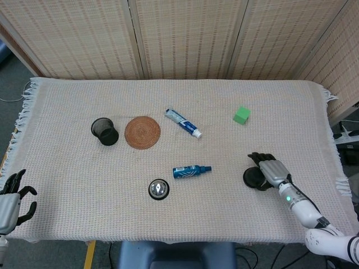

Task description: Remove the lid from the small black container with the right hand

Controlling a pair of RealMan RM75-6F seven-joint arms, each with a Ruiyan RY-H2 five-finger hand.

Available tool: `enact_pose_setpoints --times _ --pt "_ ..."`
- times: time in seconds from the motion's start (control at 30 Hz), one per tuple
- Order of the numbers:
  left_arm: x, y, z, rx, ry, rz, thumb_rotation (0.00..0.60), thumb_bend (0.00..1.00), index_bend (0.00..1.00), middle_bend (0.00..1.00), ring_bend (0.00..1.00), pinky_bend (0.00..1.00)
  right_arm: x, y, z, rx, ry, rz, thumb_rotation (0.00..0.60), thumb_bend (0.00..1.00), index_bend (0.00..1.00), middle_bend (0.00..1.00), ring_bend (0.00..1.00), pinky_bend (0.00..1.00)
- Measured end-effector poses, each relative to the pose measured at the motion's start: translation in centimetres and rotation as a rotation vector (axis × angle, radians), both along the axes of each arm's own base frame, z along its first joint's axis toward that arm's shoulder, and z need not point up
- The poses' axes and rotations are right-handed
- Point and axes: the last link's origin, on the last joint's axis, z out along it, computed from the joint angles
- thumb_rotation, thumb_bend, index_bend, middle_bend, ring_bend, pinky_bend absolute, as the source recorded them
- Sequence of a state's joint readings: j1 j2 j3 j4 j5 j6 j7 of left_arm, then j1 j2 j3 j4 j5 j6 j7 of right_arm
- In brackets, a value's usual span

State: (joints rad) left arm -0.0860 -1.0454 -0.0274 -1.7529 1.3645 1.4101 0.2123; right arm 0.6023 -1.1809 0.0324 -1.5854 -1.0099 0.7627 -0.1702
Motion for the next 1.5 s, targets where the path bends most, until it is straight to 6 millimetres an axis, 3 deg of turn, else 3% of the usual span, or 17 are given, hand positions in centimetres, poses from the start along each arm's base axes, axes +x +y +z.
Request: enact_pose_setpoints --times 0.17,0.37,0.73,0.97,1.2,1.5 --pt "0.0 0.0 0.0 0.0 0.001 0.001 0.6 0.42 0.45 0.0 0.02 0.4 0.3 0.7 0.3 -0.011 -0.003 0.02 0.6 0.16 0.0 0.01 0.06 0.2" --pt "0.0 -0.1 -0.1 -0.002 0.002 0.001 0.6 0.42 0.45 0.0 0.02 0.4 0.0 0.9 0.3 -0.021 0.02 0.012 0.6 0.16 0.08 0.12 0.2 0.35" --pt "0.0 -0.1 0.0 0.001 0.002 0.0 0.6 0.42 0.45 0.0 0.02 0.4 0.0 0.6 -0.1 -0.064 0.033 0.013 0.6 0.16 0.34 0.35 0.46 0.62" --pt "0.0 -0.1 0.0 0.001 0.003 0.001 0.6 0.42 0.45 0.0 0.02 0.4 -0.1 0.5 -0.1 -0.099 0.041 0.02 0.6 0.16 0.46 0.39 0.54 0.7" --pt "0.0 -0.1 0.0 0.001 0.003 0.002 0.6 0.42 0.45 0.0 0.02 0.4 0.4 0.8 0.4 -0.133 0.021 0.049 0.6 0.16 0.49 0.4 0.55 0.71" --pt "0.0 -0.1 0.0 0.002 0.001 0.001 0.6 0.42 0.45 0.0 0.02 0.4 0.7 2.8 3.6 -0.2 0.0 0.08 0.6 0.16 0.49 0.4 0.55 0.71"
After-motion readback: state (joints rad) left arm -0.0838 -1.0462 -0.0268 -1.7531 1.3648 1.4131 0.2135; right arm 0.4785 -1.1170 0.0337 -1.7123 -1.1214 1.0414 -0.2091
